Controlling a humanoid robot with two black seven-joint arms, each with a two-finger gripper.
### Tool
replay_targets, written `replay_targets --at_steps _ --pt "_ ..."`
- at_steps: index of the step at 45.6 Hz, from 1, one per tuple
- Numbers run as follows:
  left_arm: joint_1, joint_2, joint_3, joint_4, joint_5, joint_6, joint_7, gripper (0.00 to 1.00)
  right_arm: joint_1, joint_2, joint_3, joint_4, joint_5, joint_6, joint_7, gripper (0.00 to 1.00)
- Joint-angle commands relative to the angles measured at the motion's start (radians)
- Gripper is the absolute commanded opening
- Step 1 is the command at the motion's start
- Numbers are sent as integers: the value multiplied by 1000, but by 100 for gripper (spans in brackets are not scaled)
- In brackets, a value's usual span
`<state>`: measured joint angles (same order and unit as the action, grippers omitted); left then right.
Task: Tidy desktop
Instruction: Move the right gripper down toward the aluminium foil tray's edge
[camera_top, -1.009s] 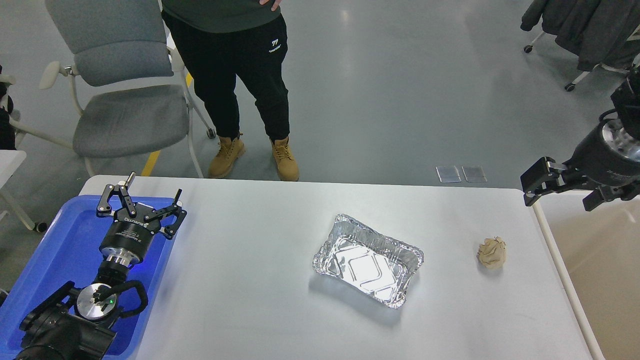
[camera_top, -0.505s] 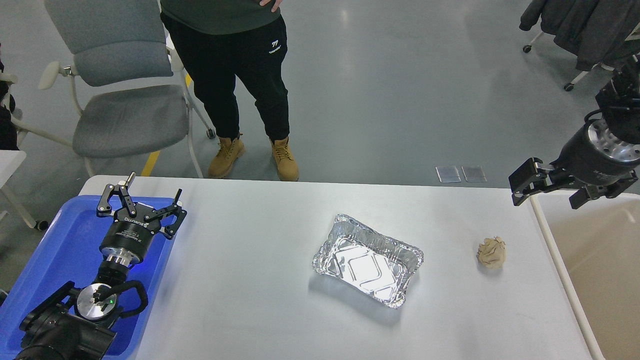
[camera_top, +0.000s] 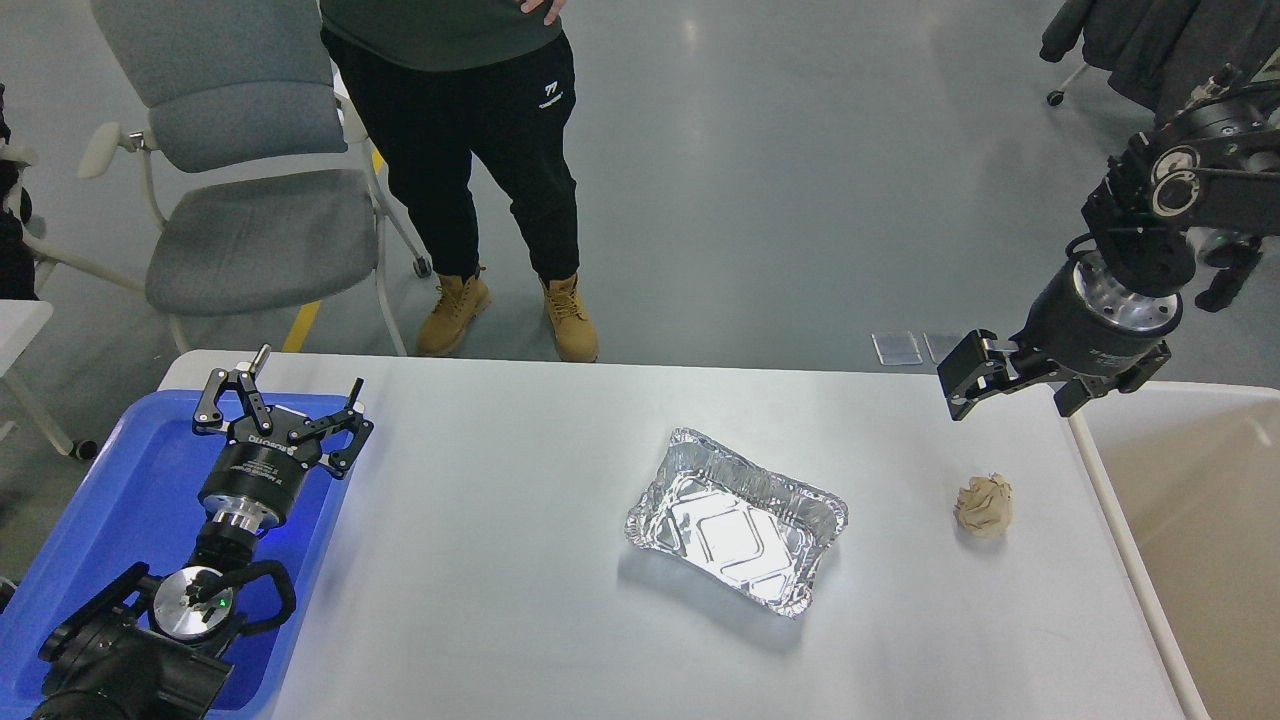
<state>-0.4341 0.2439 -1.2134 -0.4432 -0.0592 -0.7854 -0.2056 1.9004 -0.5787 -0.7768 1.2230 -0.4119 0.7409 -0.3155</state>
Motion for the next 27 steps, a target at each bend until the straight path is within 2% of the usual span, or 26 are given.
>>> replay_targets --at_steps 1,11,27 --pt "0 0 0 1 -1 0 0 100 -26 46 13 -2 2 -64 1 100" --pt "0 0 0 0 1 0 0 100 -75 102 27 -5 16 -155 3 100" --pt "0 0 0 0 -1 0 0 100 -136 146 68 -5 18 -163 0 100"
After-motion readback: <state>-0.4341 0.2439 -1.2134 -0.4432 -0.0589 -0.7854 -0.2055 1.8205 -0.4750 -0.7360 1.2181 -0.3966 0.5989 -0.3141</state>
